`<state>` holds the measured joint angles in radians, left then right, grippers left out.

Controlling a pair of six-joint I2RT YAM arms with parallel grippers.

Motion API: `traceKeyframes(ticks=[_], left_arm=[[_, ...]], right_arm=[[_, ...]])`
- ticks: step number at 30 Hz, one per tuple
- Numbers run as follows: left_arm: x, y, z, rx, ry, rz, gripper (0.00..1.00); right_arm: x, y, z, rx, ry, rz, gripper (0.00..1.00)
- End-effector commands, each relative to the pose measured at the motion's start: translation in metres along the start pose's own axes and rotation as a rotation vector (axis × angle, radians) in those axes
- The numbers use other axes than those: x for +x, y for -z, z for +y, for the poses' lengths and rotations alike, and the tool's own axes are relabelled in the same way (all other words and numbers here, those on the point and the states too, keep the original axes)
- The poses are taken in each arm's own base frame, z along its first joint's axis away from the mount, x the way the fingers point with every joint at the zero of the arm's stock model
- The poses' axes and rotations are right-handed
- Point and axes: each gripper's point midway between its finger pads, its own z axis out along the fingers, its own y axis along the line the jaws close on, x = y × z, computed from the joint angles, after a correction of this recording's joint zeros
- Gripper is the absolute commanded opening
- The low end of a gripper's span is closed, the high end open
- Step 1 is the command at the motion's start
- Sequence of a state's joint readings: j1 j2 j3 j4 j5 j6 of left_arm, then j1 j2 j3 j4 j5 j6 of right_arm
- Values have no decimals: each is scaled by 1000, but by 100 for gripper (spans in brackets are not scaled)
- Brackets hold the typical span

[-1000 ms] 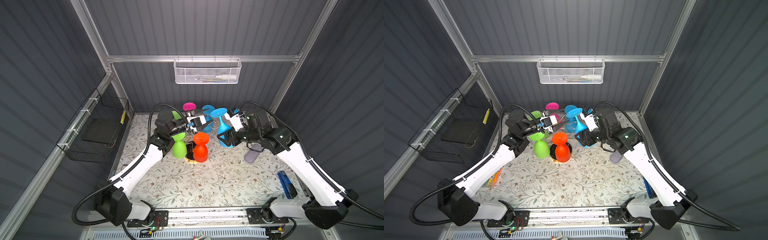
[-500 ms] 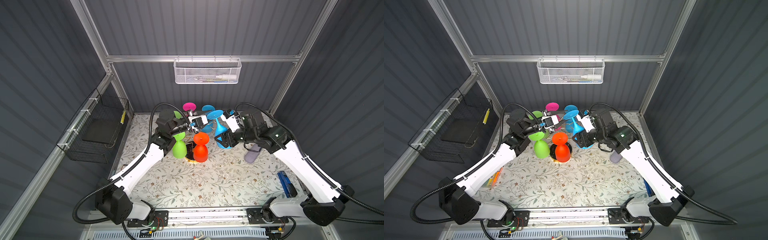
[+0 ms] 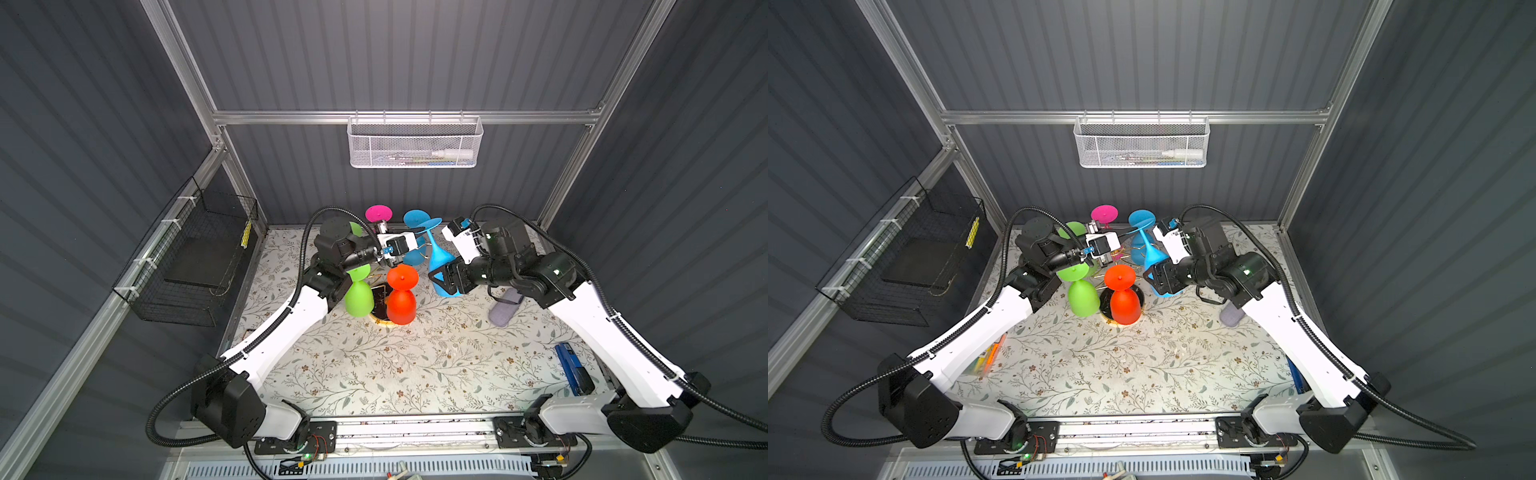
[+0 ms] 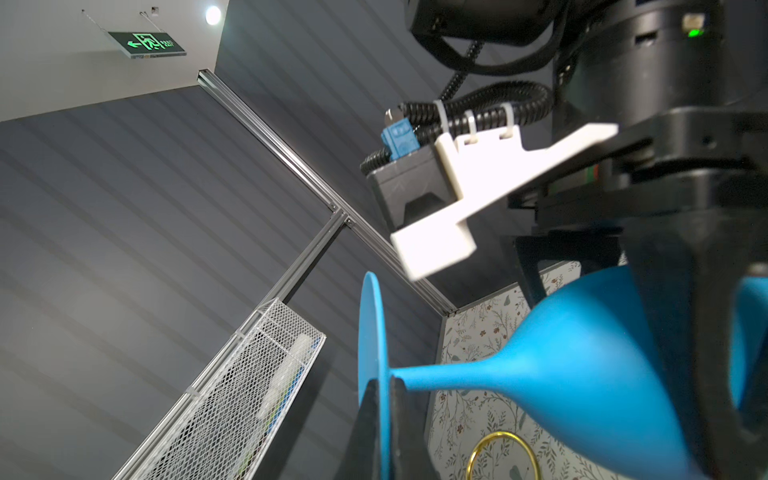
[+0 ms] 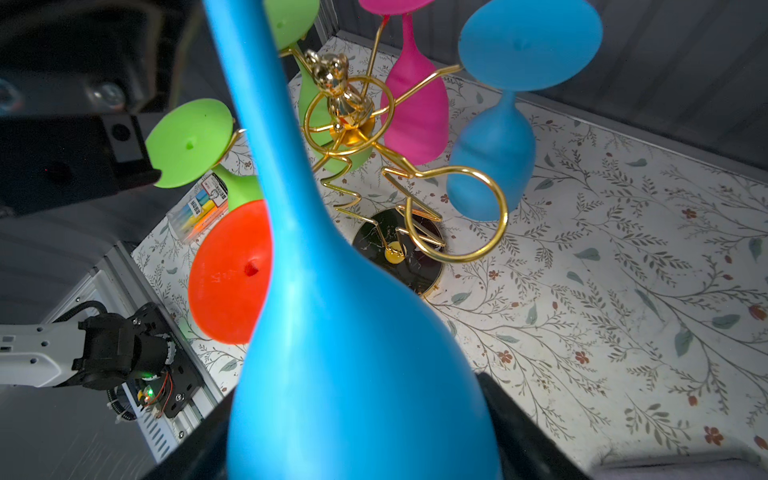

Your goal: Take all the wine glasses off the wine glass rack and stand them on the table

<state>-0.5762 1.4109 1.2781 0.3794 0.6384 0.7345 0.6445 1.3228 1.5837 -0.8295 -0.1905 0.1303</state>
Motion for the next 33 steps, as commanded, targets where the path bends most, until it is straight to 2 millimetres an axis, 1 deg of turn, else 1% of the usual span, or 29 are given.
traceKeyframes(ticks=[1, 2, 4, 7, 9, 11, 12, 15, 16, 17, 18, 21, 24, 28, 30, 33], left_arm=[[-12, 3, 13, -59, 3, -1, 0], [-9, 4, 15, -79, 16, 14, 0], [-5, 7, 20, -118, 51, 36, 0], [1, 13, 27, -177, 138, 76, 0], [5, 19, 37, -244, 246, 117, 0], [16, 27, 45, -317, 375, 179, 0], [21, 29, 46, -336, 428, 203, 0], [42, 39, 49, -415, 599, 302, 0], [51, 42, 48, -438, 657, 338, 0], [56, 43, 46, -452, 708, 354, 0], [58, 45, 45, -460, 755, 358, 0], [59, 50, 39, -479, 836, 337, 0], [52, 56, 41, -489, 868, 295, 0], [46, 56, 40, -463, 881, 279, 0], [45, 55, 38, -449, 890, 274, 0], [47, 54, 34, -437, 901, 268, 0]], right_arm=[[-8, 9, 6, -14, 15, -62, 88], [-10, 12, 7, -18, 13, -83, 93], [-13, 16, 7, -24, 9, -115, 99], [-18, 24, 8, -39, -3, -169, 99], [-22, 31, 9, -58, -13, -217, 99], [-27, 42, 9, -83, -25, -279, 99], [-30, 53, 11, -98, -28, -320, 99], [-37, 76, 6, -120, -67, -419, 99], [-38, 84, 10, -161, -72, -443, 99], [-36, 89, 8, -171, -89, -458, 99], [-41, 97, 7, -185, -97, -499, 99], [-37, 108, -3, -197, -159, -548, 98], [-31, 109, -16, -197, -226, -575, 90], [-27, 102, -25, -216, -291, -576, 75], [-28, 97, -28, -225, -307, -573, 71], [-30, 90, -33, -220, -325, -561, 66]])
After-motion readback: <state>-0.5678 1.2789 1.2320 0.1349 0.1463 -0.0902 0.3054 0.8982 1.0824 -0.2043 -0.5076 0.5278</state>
